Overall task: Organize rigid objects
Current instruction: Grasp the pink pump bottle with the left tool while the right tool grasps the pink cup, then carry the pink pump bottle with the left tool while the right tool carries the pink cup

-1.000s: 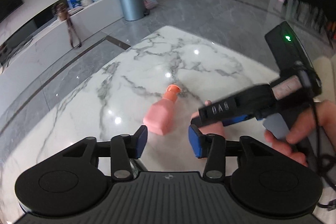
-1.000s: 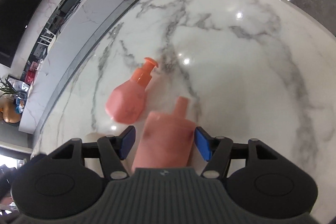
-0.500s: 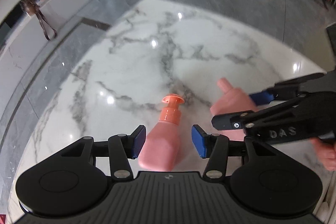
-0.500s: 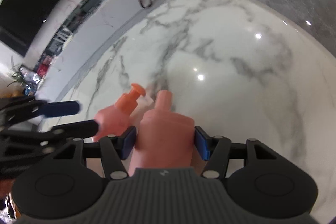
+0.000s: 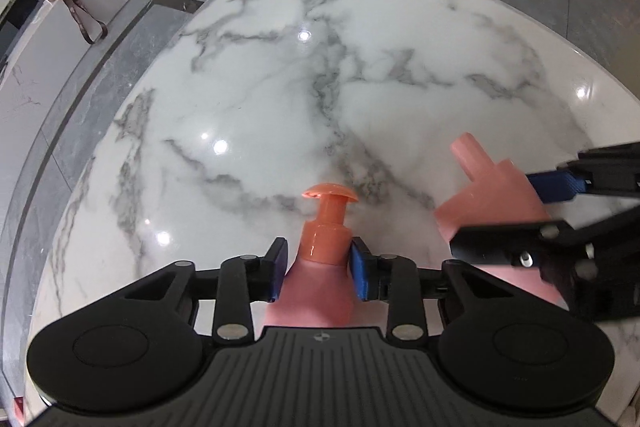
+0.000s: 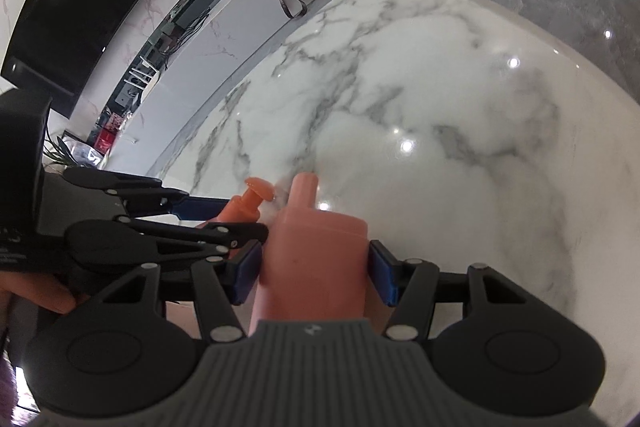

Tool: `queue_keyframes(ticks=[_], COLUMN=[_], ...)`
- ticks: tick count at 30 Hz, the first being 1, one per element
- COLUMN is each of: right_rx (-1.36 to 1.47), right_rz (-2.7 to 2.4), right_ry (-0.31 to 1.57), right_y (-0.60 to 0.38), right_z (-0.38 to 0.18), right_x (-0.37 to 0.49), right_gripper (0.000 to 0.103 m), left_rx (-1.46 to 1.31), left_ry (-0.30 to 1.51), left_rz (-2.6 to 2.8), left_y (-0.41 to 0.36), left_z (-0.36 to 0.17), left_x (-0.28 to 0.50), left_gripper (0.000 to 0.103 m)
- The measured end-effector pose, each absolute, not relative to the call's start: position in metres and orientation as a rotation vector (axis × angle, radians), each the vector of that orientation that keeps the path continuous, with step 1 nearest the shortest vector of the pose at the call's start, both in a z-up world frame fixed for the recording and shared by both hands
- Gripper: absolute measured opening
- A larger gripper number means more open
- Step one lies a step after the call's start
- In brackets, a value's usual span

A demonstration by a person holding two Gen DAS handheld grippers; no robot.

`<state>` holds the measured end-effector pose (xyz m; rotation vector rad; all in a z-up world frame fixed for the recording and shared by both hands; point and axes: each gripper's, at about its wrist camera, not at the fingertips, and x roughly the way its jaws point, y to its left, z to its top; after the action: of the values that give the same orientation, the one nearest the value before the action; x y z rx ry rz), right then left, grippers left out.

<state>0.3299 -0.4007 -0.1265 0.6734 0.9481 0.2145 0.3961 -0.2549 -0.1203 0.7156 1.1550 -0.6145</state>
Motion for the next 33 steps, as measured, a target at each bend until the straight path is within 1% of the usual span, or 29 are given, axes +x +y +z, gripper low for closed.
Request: queue_keyframes(ticks=[1,7,16,21,28,33], right_rx=[0.68,0.697,0.524,0.364,0.289,0.222], right_rz=[0.216,0.224,0.261,0.304,0.34,0.396], right_ry=[0.951,0.966,0.897,0.832,0.788,0.704], right_y=[-0.401,-0.402,-0.381,-0.357,-0.336,-0.315], right_z=[-0.127,-0.128,-0.109,-0.094,-0.071,-0.04], right_x=[0.33,0.329,0.308,0.286,0.255,0.222], right_gripper=[0.059,0.056,0.056,0.056,0.055,0.055], left_rx=[0.717,0.678,0.563,0.455,0.292,0.227], left_ry=[1.146,1.079,0.948,0.91,0.885,0.864], left_rz=[-0.613,-0.604,-0.566,-0.534,-0.484,-0.428], left_y=[-0.253,-0.237,-0.199,-0.167,-0.101,-0.046], left_z=[-0.117,-0.096,-0.066,-0.027,0.035,0.068], left_x=[0.393,0.369,0.31,0.268,0.215,0.171], left_gripper=[0.031,0.03,0.029,0.029,0.029,0.029])
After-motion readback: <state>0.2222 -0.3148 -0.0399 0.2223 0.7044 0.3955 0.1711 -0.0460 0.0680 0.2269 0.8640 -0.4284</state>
